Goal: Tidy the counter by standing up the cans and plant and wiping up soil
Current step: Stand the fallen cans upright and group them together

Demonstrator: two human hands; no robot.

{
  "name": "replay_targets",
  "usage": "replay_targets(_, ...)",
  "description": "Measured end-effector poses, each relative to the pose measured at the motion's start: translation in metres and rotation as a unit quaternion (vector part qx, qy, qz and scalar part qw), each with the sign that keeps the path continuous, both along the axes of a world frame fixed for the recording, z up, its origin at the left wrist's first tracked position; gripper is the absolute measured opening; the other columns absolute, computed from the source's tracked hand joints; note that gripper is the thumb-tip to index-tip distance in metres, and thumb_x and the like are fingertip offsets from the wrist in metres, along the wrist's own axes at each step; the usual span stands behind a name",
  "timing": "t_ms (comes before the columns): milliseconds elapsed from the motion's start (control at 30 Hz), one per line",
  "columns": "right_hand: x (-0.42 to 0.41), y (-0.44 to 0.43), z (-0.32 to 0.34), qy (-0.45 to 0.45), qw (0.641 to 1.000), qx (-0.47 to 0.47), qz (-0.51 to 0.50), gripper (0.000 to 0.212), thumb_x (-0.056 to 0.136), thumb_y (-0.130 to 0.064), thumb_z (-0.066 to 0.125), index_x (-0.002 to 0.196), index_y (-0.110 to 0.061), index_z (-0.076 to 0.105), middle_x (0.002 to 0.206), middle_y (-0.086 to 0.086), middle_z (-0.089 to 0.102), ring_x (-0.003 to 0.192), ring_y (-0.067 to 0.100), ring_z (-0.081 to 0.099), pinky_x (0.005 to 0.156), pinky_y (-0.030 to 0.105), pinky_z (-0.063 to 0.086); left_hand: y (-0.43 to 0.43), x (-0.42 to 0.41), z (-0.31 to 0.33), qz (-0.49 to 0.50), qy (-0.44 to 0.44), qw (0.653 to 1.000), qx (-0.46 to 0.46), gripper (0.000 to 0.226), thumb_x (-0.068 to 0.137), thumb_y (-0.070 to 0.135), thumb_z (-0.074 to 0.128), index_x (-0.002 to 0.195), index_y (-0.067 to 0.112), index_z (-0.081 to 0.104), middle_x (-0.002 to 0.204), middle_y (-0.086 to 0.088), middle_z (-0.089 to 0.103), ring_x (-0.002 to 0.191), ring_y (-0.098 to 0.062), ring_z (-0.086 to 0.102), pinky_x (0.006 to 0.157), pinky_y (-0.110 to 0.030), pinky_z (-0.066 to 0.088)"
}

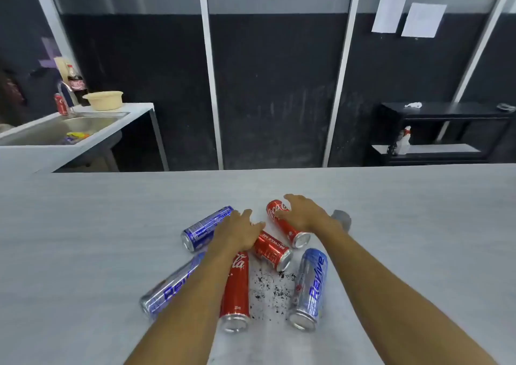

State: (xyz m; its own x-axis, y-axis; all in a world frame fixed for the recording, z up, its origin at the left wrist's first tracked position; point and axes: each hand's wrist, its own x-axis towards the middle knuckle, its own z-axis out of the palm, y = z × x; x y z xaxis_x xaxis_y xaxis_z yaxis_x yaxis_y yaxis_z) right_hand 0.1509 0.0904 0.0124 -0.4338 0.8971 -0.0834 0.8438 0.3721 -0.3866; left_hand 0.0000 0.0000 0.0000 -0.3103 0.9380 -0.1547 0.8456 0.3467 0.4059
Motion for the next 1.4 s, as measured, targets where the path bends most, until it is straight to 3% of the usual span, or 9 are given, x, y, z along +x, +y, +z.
replay_targets(133,-0.005,0.005,-0.018,-0.013,1.0,-0.011,-0.007,0.064,0.091,-0.058,0.047,0.139,-0.017,0.038,0.137,0.012,0.05,0.117,0.029,0.053,0.098,0.044,0.046,0.004,0.002,-0.02,0.035,-0.01,0.999,-0.01,0.063,0.09,0.061,0.042,0.139,0.021,0.038,0.138,-0.016,0.043,0.123,-0.035,0.047,0.1,-0.045,0.041)
replay_targets(533,-0.017,0.025,-0.046,-0.006,0.998,0.012,-0.062,0.069,0.089,-0.056,0.052,0.141,-0.016,0.033,0.14,0.014,0.042,0.126,0.033,0.045,0.1,0.048,0.044,0.04,0.016,-0.034,0.097,-0.143,0.984,0.048,0.065,0.082,0.053,0.063,0.135,0.024,0.041,0.133,-0.012,0.041,0.118,-0.032,0.048,0.095,-0.041,0.047)
replay_targets(700,-0.023,0.035,-0.051,-0.052,0.994,0.028,-0.092,0.075,0.089,-0.06,0.051,0.145,-0.017,0.027,0.15,0.012,0.031,0.129,0.033,0.044,0.097,0.045,0.046,0.051,0.016,-0.035,0.131,-0.195,0.971,0.05,0.067,0.075,0.045,0.075,0.129,0.019,0.044,0.126,-0.011,0.047,0.11,-0.029,0.054,0.089,-0.042,0.051)
replay_targets(933,-0.027,0.045,-0.052,-0.08,0.99,0.042,-0.106,0.073,0.089,-0.061,0.05,0.142,-0.015,0.032,0.143,0.012,0.041,0.122,0.029,0.051,0.091,0.04,0.048,0.061,0.01,-0.03,0.129,-0.225,0.963,0.079,0.057,0.075,0.033,0.079,0.119,0.02,0.047,0.11,-0.006,0.056,0.085,-0.018,0.056,0.07,-0.03,0.049)
replay_targets(1133,-0.025,0.045,-0.051,-0.009,0.993,0.047,-0.105,0.073,0.091,-0.059,0.048,0.144,-0.015,0.025,0.143,0.012,0.042,0.123,0.03,0.051,0.092,0.041,0.048,0.067,0.002,-0.023,0.129,-0.267,0.946,0.128,0.055,0.073,0.027,0.081,0.112,0.026,0.041,0.105,-0.004,0.055,0.08,-0.017,0.059,0.053,-0.023,0.045)
replay_targets(1233,-0.023,0.043,-0.045,0.05,0.99,0.049,-0.126,0.076,0.091,-0.058,0.05,0.147,-0.016,0.021,0.146,0.012,0.038,0.126,0.029,0.048,0.095,0.041,0.047,0.069,0.003,-0.015,0.142,-0.272,0.936,0.171,0.061,0.073,0.026,0.082,0.114,0.025,0.037,0.107,-0.003,0.053,0.086,-0.018,0.058,0.064,-0.027,0.051)
replay_targets(1333,-0.021,0.039,-0.04,0.106,0.983,0.052,-0.138,0.082,0.088,-0.056,0.055,0.149,-0.016,0.019,0.148,0.011,0.035,0.127,0.029,0.048,0.097,0.041,0.046,0.071,0.008,-0.011,0.151,-0.266,0.929,0.208,0.078,0.071,0.027,0.084,0.132,0.022,0.035,0.129,-0.009,0.053,0.11,-0.025,0.057,0.089,-0.04,0.052)
replay_targets(1400,-0.019,0.038,-0.037,0.144,0.978,0.051,-0.144,0.084,0.086,-0.055,0.06,0.149,-0.016,0.02,0.146,0.01,0.035,0.126,0.029,0.049,0.098,0.041,0.046,0.07,0.012,-0.007,0.15,-0.259,0.926,0.231,0.088,0.071,0.027,0.084,0.141,0.021,0.032,0.136,-0.008,0.049,0.122,-0.025,0.051,0.096,-0.043,0.048)
